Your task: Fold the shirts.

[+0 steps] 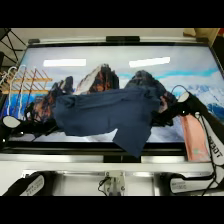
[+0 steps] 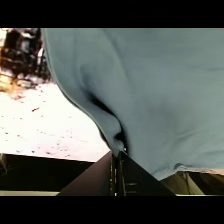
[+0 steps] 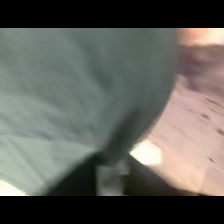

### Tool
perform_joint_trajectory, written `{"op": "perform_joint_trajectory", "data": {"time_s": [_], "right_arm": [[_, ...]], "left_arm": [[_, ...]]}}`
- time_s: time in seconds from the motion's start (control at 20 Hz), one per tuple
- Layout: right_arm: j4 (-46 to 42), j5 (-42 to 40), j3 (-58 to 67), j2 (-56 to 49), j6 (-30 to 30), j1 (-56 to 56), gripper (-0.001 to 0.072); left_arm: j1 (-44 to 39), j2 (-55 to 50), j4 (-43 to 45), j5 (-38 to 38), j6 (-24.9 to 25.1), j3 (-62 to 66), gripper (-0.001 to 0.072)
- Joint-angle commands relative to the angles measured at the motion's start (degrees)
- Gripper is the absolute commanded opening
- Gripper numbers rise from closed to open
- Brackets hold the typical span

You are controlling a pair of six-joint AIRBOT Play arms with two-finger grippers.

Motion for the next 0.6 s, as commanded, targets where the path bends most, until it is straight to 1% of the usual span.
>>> {"op": "perform_joint_trajectory", "data": {"time_s": [0.0, 0.1, 0.15, 0.25, 0.35, 0.45, 0.5, 0.55], "right_arm": [[0.6, -1.4, -0.5, 0.6, 0.3, 4.4, 0.0074], [-0.3, -1.8, 1.1, 3.9, -1.0, 5.5, 0.0073], [-0.7, -1.8, 3.3, 7.0, -1.5, 5.5, 0.0073], [-1.6, -2.3, 10.8, 14.6, -2.6, 4.5, 0.0073], [-2.2, -4.7, 21.8, 23.2, -6.2, 3.3, 0.0073], [-5.8, -11.6, 33.9, 31.8, -7.0, 2.4, 0.0073], [-7.9, -16.6, 38.7, 36.0, -7.0, 2.4, 0.0073], [-9.6, -21.5, 42.1, 39.9, -7.0, 2.5, 0.0072]], "left_arm": [[0.0, 0.6, 0.0, -1.4, 0.5, 2.3, 0.0028], [0.0, 1.3, 0.1, -4.2, 3.3, 7.0, 0.0028], [0.0, 2.2, 0.8, -5.4, 3.8, 11.0, 0.0028], [0.1, 5.2, 2.5, -6.5, 3.8, 21.7, 0.0028], [0.1, 8.7, 3.3, -6.2, 3.8, 36.5, 0.0028], [0.1, 12.2, 5.7, -3.6, 3.1, 53.5, 0.0028], [0.1, 13.6, 9.4, -1.2, 1.0, 61.7, 0.0028], [0.1, 14.9, 13.2, 0.7, -2.0, 68.2, 0.0028]]}}
